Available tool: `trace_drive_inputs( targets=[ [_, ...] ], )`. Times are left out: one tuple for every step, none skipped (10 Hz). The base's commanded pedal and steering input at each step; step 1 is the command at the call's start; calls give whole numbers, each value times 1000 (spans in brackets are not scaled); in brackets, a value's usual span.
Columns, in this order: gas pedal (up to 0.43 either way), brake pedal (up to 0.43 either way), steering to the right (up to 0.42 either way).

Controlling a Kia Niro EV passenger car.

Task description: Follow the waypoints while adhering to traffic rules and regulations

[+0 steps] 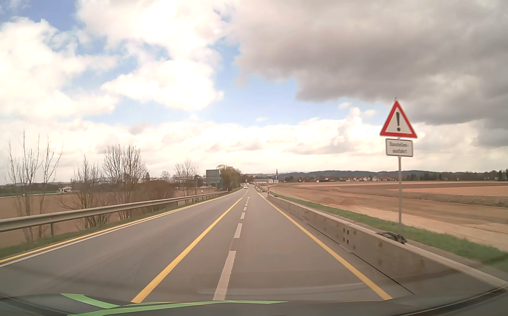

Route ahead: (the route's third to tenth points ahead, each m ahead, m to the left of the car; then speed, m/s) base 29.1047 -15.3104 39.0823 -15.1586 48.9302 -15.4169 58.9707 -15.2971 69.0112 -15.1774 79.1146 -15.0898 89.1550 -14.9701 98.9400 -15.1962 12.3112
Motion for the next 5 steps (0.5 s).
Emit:
trace_drive_inputs(
  targets=[
    [59,0,0],
    [59,0,0],
    [59,0,0],
    [59,0,0],
    [59,0,0]
  ],
)
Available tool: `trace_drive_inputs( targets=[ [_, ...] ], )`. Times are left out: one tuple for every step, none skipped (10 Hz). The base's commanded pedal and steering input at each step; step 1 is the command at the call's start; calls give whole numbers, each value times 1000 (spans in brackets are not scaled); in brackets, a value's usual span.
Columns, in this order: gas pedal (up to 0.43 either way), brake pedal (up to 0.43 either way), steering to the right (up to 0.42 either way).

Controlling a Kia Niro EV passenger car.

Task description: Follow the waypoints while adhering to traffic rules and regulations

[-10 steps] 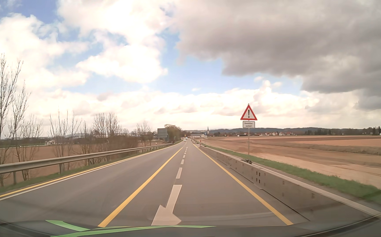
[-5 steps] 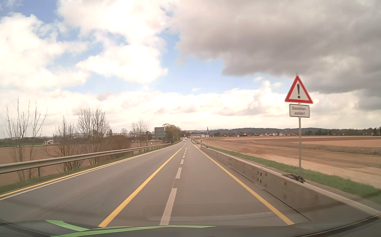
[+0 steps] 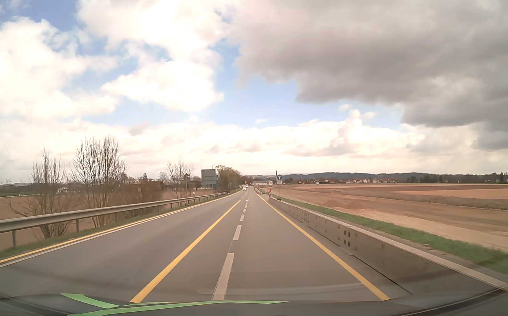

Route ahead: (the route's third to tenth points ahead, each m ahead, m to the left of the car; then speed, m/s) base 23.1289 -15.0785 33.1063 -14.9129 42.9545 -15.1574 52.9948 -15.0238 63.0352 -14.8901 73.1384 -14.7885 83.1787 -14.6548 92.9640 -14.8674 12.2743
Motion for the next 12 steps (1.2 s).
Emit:
trace_drive_inputs(
  targets=[
    [59,0,0],
    [59,0,0],
    [59,0,0],
    [59,0,0],
    [59,0,0],
    [59,0,0],
    [59,0,0],
    [59,0,0],
    [59,0,0],
    [59,0,0],
    [59,0,0],
    [59,0,0]
  ],
)
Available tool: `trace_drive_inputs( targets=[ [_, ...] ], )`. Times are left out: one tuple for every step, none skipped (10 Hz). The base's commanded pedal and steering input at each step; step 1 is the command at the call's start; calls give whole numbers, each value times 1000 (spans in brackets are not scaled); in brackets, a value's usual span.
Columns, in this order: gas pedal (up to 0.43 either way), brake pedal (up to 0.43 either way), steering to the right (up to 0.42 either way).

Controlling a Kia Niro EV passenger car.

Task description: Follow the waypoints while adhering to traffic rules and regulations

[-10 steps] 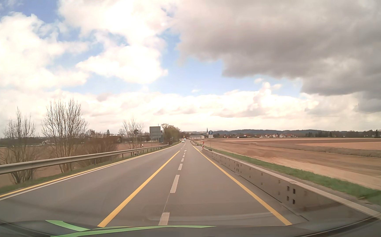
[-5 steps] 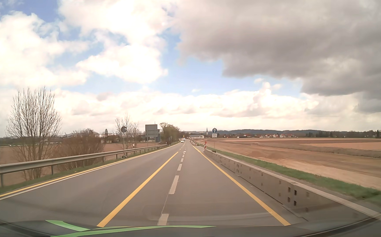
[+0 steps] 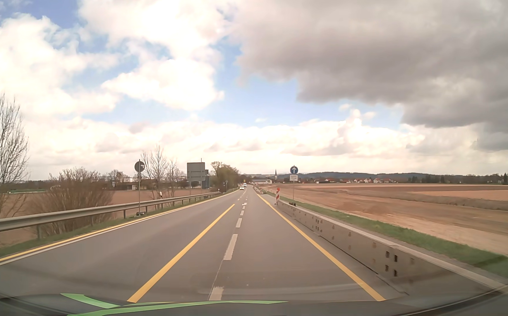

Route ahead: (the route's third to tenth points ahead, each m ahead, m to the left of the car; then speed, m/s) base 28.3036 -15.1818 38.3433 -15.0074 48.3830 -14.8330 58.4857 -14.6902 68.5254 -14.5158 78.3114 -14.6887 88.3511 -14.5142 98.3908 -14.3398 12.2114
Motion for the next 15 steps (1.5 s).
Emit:
trace_drive_inputs(
  targets=[
    [59,0,0],
    [59,0,0],
    [59,0,0],
    [59,0,0],
    [59,0,-1],
    [59,0,-1],
    [67,0,-1],
    [67,0,-1],
    [67,0,-1],
    [67,0,-1],
    [67,0,-1],
    [67,0,-1],
    [67,0,-1],
    [67,0,-1],
    [67,0,-1]
  ],
)
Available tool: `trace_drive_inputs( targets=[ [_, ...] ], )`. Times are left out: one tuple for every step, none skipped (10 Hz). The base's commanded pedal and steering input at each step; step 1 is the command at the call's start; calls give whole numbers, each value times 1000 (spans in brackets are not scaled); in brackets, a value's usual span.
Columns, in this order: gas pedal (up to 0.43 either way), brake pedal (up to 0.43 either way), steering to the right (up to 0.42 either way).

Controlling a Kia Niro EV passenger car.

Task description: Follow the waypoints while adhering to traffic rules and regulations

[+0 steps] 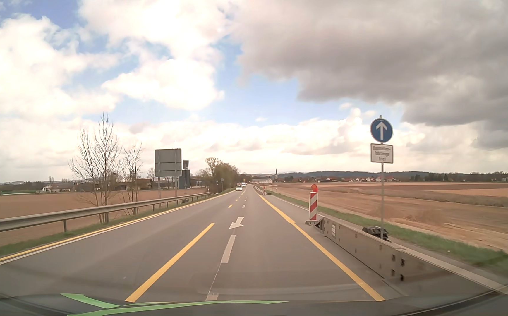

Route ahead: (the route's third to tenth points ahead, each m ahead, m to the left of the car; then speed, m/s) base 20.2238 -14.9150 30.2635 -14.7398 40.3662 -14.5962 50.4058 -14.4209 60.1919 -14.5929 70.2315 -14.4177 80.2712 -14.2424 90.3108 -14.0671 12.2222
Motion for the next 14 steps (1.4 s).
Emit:
trace_drive_inputs(
  targets=[
    [67,0,-1],
    [67,0,-1],
    [67,0,-1],
    [67,0,-1],
    [67,0,0],
    [67,0,0],
    [67,0,0],
    [67,0,0],
    [67,0,0],
    [67,0,0],
    [67,0,0],
    [79,0,0],
    [79,0,0],
    [79,0,0]
  ],
)
